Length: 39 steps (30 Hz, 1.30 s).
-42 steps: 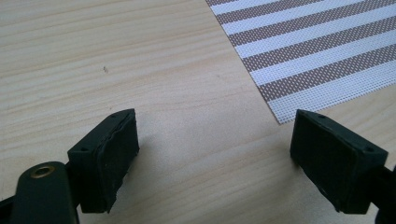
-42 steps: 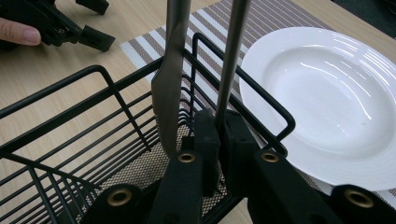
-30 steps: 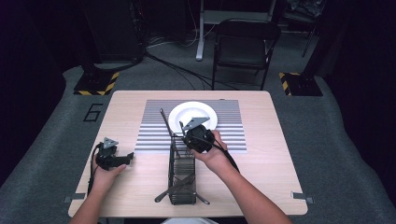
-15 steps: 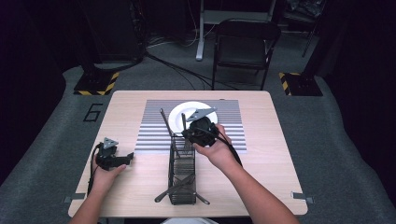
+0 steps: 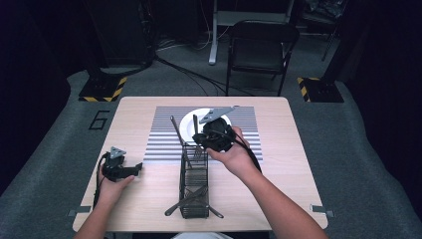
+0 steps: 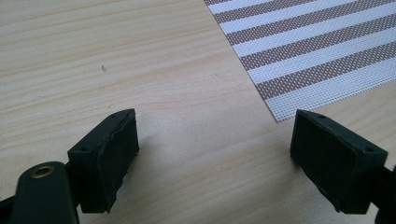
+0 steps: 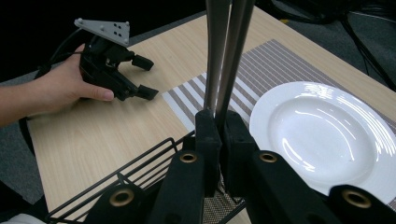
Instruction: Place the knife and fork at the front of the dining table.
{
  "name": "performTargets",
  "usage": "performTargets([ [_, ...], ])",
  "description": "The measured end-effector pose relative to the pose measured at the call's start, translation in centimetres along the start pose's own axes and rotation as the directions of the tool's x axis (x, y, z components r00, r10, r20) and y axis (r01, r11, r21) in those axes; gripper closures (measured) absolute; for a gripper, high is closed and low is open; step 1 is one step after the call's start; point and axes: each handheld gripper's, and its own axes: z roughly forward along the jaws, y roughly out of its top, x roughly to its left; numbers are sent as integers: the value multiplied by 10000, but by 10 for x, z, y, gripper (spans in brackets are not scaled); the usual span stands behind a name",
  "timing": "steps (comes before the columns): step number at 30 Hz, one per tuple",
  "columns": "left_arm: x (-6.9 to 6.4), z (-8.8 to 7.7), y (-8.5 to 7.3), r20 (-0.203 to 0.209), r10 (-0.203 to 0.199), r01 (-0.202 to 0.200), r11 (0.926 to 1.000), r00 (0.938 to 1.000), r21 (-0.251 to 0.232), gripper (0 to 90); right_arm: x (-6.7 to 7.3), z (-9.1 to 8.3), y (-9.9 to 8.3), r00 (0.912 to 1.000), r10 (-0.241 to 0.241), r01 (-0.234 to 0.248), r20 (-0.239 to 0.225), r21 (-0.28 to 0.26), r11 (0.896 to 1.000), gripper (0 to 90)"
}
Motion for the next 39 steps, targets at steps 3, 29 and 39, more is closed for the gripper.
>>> performTargets([
  [3, 0, 0, 0, -1, 9, -9, 10000, 10000, 5, 152, 1, -5, 3, 10000, 51, -52, -62, -78, 10000, 870],
  [29, 0, 0, 0, -9, 11, -11, 10000, 10000, -8, 152, -14, -43, 17, 9996, 58, -47, 263, -438, 9990, 870],
  [39, 0, 0, 0, -9, 15, -15, 10000, 10000, -2, 152, -25, -54, 11, 9974, 275, -247, 666, -418, 9988, 870],
])
